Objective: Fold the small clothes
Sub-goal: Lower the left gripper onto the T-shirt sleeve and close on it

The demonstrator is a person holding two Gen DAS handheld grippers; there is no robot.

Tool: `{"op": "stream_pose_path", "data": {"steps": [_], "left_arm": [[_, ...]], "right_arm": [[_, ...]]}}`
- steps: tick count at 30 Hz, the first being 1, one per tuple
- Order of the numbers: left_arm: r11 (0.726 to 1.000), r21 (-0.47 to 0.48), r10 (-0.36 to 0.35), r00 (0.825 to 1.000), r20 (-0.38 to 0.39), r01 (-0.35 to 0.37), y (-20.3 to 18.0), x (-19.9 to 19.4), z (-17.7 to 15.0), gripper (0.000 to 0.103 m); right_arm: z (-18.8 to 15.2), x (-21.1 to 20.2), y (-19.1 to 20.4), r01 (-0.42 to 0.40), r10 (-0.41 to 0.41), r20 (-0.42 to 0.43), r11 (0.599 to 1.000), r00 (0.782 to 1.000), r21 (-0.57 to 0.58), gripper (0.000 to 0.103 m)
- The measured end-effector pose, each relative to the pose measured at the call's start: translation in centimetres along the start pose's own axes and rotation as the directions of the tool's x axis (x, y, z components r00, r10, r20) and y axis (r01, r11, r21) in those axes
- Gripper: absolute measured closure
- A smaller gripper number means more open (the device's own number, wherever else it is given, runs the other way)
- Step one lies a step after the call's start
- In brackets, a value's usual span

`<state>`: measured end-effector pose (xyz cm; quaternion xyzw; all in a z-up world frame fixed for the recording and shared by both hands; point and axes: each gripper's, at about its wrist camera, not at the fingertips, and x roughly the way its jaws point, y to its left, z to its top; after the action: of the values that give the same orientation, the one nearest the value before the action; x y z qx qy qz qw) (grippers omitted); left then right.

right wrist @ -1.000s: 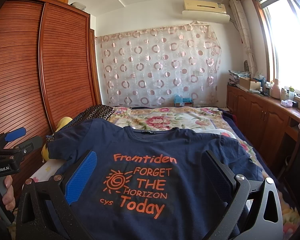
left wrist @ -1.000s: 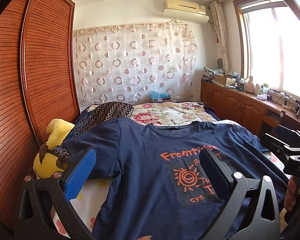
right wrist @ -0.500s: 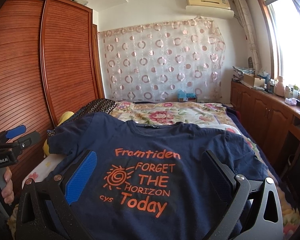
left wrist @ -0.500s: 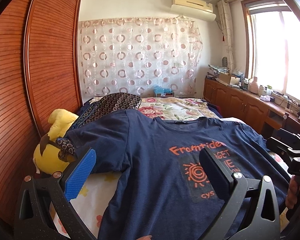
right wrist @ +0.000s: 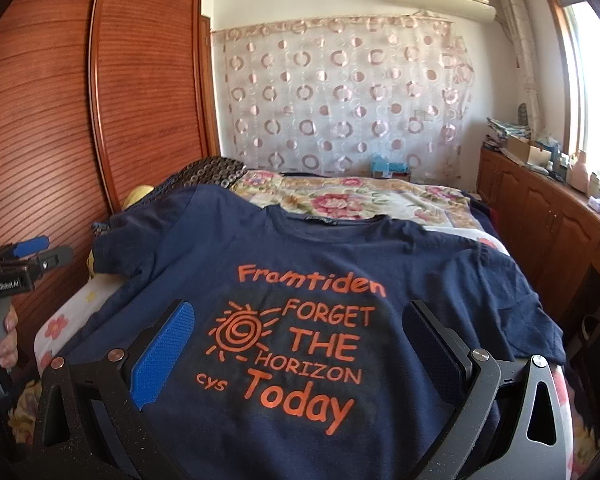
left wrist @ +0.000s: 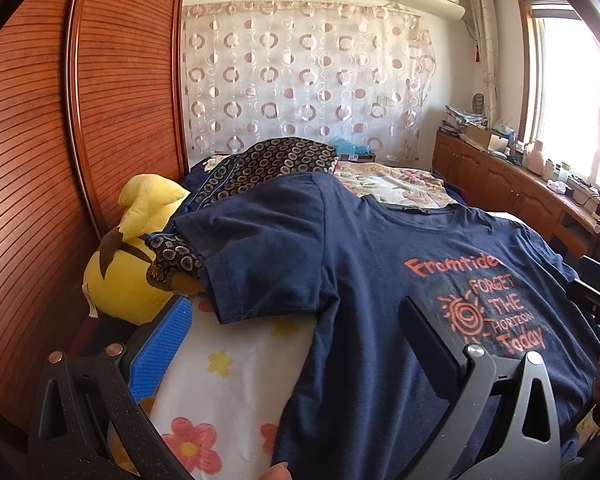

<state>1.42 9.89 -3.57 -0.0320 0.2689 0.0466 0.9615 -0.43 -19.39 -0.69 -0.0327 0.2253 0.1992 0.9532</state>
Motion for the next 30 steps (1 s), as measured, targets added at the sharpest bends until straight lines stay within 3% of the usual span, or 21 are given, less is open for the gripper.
{"op": "stream_pose_path", "data": {"steps": [13, 18, 24, 30], "left_arm": [[1.000, 0.003, 0.023, 0.998, -0.057, -0.023, 4.2, 3.8, 2.3, 0.001], [0.998, -0.046, -0.045, 0.997, -0.070, 0.042, 6.1, 5.6, 3.8, 0.012], [0.996, -0.081, -0.053, 0.992, -0.119, 0.044, 8.5, 9.2, 5.5, 0.037], [0.995, -0.101, -0.009, 0.981, -0.195, -0.011, 10.2, 13.3, 5.7, 0.041]], "right_arm": [[2.5, 3.9, -0.4, -0.124, 0.115, -0.097, 0.989, 0.989, -0.084, 0.000], [3.8, 4.6, -1.5, -0.153, 0.142, -0.107, 0.982, 0.984, -0.108, 0.000], [4.4, 6.7, -2.5, -0.184, 0.166, -0.129, 0.974, 0.978, -0.135, 0.000], [5.4, 8.7, -3.0, -0.203, 0.179, -0.163, 0.968, 0.970, -0.145, 0.000]]}}
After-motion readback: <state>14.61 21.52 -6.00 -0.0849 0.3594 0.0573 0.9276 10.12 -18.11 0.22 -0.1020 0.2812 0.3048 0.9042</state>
